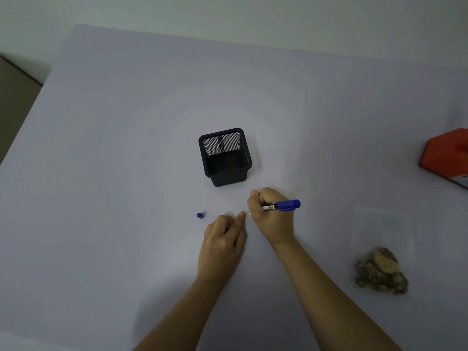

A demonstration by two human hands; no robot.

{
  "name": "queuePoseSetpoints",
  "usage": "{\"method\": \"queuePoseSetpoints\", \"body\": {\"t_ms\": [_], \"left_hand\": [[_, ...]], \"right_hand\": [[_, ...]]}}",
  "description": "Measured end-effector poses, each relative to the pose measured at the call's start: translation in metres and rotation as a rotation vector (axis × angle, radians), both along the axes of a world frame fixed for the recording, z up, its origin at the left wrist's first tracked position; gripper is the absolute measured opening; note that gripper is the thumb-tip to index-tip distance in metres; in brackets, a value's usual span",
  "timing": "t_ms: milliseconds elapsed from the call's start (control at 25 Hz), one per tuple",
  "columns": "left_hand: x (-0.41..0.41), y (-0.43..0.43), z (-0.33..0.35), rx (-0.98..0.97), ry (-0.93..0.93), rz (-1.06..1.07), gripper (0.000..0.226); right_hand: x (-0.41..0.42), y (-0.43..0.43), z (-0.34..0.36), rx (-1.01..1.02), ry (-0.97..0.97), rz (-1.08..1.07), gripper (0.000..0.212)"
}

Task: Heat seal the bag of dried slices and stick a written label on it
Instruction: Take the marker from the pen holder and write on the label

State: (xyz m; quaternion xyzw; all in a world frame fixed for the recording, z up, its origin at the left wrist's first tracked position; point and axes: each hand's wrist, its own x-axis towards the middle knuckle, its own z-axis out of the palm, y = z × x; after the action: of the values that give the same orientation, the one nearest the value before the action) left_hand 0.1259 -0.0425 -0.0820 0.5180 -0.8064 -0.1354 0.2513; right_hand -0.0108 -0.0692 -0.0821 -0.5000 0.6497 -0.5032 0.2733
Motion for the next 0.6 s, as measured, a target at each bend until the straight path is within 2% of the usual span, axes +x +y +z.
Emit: {"method": "queuePoseSetpoints", "body": {"t_ms": [600], "left_hand": [[0.0004,0.0012,0.0009,0.015,-0.013,0.005,0.03]], "right_hand": [[0.0009,0.0002,0.0012,-0.008,-0.002,-0.039,0.042]]}}
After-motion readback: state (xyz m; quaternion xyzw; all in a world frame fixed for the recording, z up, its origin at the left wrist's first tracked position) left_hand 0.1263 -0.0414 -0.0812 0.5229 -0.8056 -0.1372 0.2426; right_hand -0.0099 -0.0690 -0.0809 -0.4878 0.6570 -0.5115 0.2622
